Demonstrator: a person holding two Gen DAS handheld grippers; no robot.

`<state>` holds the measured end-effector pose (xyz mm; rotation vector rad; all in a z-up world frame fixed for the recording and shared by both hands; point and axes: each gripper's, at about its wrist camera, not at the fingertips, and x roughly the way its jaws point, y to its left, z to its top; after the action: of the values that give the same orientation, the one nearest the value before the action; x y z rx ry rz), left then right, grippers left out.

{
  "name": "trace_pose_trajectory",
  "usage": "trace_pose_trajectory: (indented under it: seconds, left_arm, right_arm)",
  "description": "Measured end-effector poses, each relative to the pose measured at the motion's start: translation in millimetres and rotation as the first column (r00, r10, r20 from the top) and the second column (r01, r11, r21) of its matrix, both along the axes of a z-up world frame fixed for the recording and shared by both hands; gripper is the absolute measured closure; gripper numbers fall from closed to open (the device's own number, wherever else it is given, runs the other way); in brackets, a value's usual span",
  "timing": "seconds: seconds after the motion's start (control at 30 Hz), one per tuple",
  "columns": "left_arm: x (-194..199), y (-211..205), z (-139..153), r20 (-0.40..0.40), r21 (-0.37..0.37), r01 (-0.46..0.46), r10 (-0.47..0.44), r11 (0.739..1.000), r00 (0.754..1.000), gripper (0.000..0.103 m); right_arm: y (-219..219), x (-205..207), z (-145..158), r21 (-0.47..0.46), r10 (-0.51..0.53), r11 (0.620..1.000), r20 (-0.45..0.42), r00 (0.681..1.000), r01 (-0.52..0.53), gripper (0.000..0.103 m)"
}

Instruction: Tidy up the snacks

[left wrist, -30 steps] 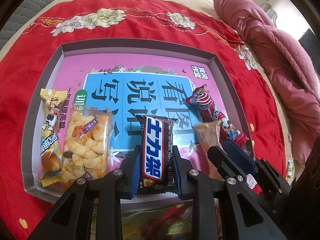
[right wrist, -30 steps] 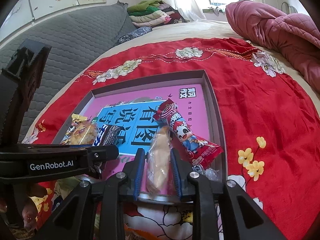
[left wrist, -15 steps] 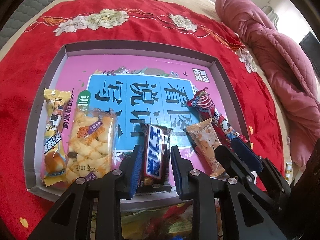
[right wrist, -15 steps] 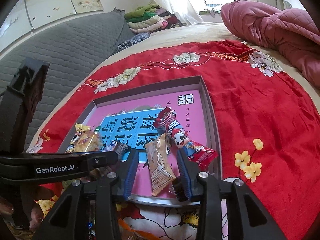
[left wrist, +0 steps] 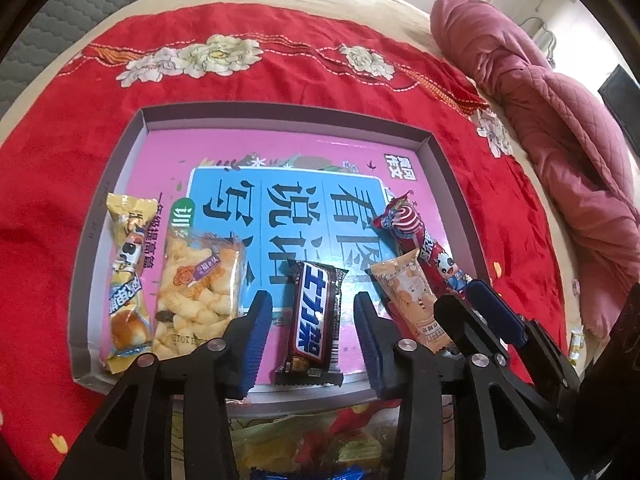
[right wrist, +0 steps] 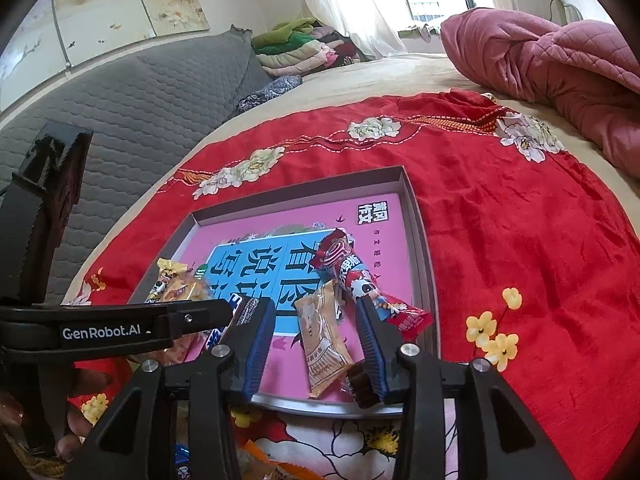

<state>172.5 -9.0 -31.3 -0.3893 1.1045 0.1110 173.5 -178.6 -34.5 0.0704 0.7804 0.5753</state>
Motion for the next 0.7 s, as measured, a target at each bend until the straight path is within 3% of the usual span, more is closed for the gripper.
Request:
trace_pose_trajectory:
  seconds: [0.17, 0.7]
  left_arm:
    - [-2, 1, 7, 0.01, 0.013, -0.005, 0.005, 1.0, 1.0, 0.055]
    - [-16, 6, 31, 0.047, 0.045, -0.014, 0.012, 0.999, 0.999, 0.047]
  right_arm:
    - [-3, -1, 5, 0.028, -0.003, 1.0, 0.012, 1.0, 0.003, 0.058]
    - [-6, -9, 22, 0.07, -0.007, 0.998, 0.088, 0.996, 0.001, 0.04]
